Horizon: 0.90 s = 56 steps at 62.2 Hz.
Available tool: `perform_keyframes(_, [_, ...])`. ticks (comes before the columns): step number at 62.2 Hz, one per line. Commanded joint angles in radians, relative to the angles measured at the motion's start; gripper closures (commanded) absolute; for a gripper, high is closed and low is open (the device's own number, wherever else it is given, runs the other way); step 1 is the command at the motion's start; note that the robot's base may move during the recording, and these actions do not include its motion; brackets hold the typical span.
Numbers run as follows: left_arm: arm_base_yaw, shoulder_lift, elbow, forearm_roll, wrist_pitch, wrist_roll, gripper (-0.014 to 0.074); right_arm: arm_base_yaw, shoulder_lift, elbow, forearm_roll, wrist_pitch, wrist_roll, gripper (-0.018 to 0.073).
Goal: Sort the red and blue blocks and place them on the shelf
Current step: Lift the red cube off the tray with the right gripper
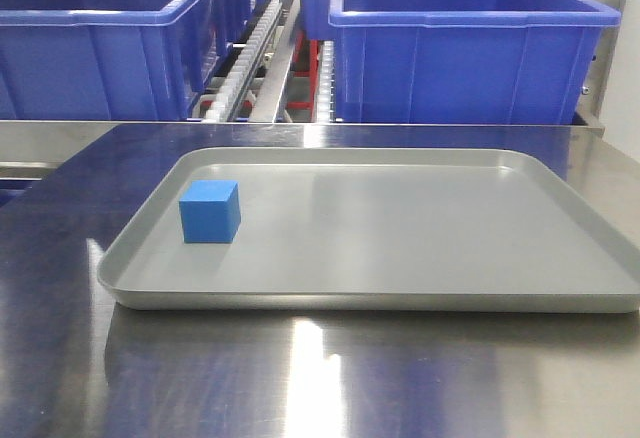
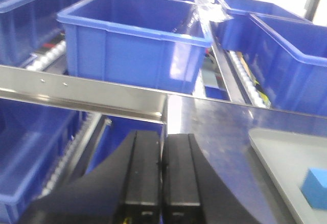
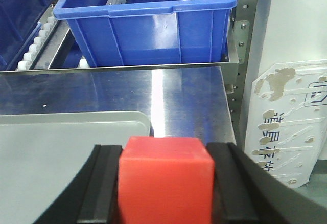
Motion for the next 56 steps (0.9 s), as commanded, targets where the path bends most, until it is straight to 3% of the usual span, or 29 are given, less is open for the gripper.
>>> perform_keyframes(1, [-0.026,0.074,-0.096,-0.006,-0.018,0.000,0.0461,-0.006,-0.004,-0.030,-0.014,-0.091,-0.002,0.0503])
perform_keyframes(13, [-0.121,0.444,-0.441,0.040,0.164,0.000,0.0461,-0.006,-0.004,-0.030,-0.014,-0.091,-0.002,0.0503])
perform_keyframes(25, [-0.182,0.776,-0.724,0.036,0.311,0.000,0.0461,-0.006,-0.004,-0.030,-0.014,-0.091,-0.002,0.0503])
perform_keyframes(32, [-0.206,0.880,-0.803,0.036,0.390,0.000,0.0461,-0.006,-0.004,-0.030,-0.014,-0.091,-0.002,0.0503])
perform_keyframes(56, [-0.213,0.953,-0.830,-0.004,0.385,0.000,0.0461,-0.006,-0.004,-0.030,-0.014,-0.092,-0.002,0.0503])
